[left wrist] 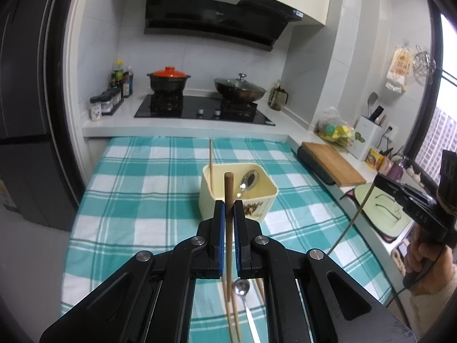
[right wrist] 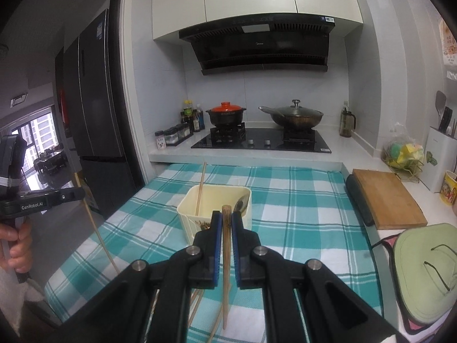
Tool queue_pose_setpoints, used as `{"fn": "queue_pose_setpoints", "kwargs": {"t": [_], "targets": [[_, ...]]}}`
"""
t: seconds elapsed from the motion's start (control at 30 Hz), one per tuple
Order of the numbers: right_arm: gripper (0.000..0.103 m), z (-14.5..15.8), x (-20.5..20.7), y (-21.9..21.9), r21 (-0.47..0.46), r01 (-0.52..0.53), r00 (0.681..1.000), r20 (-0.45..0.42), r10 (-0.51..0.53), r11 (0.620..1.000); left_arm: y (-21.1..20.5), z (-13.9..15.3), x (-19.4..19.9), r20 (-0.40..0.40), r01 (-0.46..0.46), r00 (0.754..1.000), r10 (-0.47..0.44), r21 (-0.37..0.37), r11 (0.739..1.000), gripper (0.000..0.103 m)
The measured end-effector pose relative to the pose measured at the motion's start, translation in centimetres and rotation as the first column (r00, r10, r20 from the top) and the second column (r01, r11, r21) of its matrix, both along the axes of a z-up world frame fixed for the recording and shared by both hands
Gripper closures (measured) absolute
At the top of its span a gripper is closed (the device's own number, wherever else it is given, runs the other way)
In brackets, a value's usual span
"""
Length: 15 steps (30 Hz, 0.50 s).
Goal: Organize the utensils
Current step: 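Lift and carry both chopsticks over the cream utensil box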
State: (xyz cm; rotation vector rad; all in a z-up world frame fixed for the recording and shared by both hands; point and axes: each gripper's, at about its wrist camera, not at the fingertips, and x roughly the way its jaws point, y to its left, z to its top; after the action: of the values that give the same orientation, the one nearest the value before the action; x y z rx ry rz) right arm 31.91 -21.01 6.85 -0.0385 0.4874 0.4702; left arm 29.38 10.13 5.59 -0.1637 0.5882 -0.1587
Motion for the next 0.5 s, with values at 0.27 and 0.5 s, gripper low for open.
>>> {"fn": "queue_pose_setpoints", "kwargs": {"t": [0.27,0.5], "targets": [[0.096,5.6,4.1,2.9,0.024,-0.030,0.996,0.085,0.027,0.999,-1.4,6.2,4.5,0.119,-0.016,0.993,0.011,0.042,0.999,0.099],[0.096,8.6,9.3,5.7,0.036,-0.011,0.982,0.186,0.004,0.999,-2.6,7.9,9.9,0.181,-0.045,0.983,0.034,0.060,0.997,0.099]]}}
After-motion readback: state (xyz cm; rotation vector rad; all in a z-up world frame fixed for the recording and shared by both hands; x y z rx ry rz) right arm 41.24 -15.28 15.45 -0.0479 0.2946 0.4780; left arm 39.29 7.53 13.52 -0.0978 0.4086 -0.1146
